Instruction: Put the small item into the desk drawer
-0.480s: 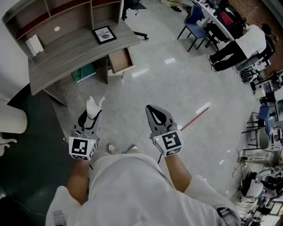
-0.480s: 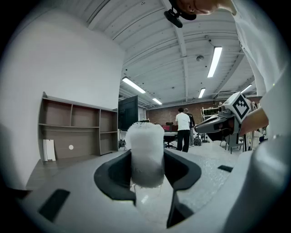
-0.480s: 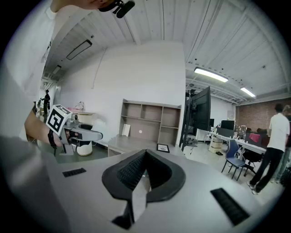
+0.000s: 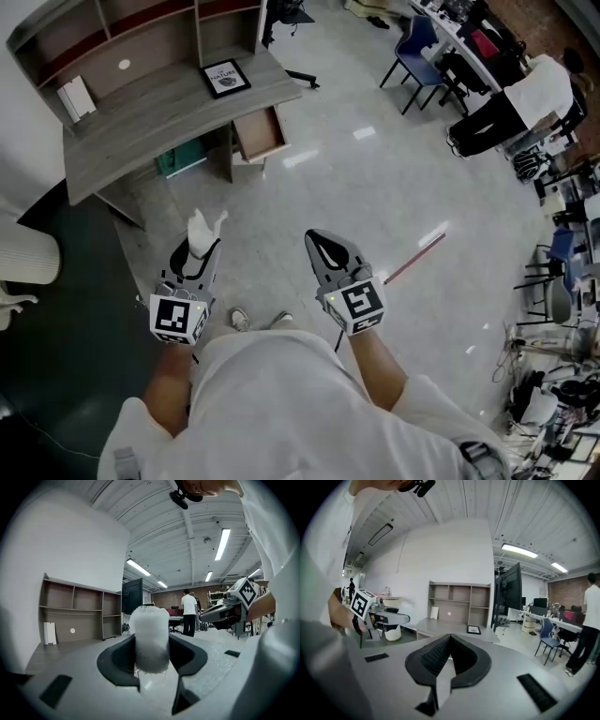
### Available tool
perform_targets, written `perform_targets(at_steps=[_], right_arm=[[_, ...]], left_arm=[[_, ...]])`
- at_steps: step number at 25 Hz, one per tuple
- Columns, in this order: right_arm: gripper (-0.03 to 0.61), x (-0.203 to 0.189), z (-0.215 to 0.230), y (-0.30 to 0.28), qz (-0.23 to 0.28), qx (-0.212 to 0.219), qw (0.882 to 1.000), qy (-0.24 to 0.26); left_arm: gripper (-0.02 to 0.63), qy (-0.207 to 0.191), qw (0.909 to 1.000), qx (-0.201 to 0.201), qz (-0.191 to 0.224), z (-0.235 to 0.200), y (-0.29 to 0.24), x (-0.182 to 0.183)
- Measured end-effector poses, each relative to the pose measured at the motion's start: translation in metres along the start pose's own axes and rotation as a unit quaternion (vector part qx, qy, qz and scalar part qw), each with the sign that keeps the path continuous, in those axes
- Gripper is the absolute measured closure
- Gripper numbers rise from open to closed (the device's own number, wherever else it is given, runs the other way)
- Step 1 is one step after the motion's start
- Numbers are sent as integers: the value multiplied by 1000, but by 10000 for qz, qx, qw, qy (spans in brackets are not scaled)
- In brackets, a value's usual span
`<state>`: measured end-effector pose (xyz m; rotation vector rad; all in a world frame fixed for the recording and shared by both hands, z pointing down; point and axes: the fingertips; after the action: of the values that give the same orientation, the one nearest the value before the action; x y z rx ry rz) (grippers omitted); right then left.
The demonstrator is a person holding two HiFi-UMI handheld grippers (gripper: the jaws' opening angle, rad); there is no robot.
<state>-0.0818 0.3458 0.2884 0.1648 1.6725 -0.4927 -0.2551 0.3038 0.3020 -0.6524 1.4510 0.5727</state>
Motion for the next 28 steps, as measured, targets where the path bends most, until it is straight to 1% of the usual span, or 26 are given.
perform_targets(at_steps=[2, 4, 10, 14, 18, 21, 25, 28], right_arm=[[581, 4, -8, -8, 72, 125, 9999, -57], [580, 6, -14, -14, 79, 159, 9998, -64], [580, -11, -19, -25, -95, -22, 9996, -254], [581, -23, -7, -30, -183, -117, 9990, -392], [580, -31, 27, -52, -209, -180, 9984, -494], [580, -34, 62, -79, -175, -101, 9985, -508], [581, -30, 120, -121, -72, 97, 9986, -514], [580, -24, 169, -148, -47, 309, 9980, -553]], left_arm=[[426, 38, 10000, -1, -11, -5, 1, -3], [426, 81, 10000, -4, -27, -10, 2, -6], [426, 187, 9997, -95, -148, -24, 6, -25], [426, 309, 9990, -105, -314, -29, -2, -39], [426, 289, 9986, -166, -400, -33, -35, -43], [426, 234, 9987, -136, -431, -38, -73, -44], [426, 330, 9980, -30, -546, -45, -140, -44], [426, 354, 9978, -71, -563, -39, -199, -30]])
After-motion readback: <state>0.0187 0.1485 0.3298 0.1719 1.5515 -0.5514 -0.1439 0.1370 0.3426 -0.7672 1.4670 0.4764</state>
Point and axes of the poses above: the fingertips, and each gripper's own axes: y backward along the fingers, z to its right, x out of its top, and after that the axes turned 4 degrees about z, right-handed
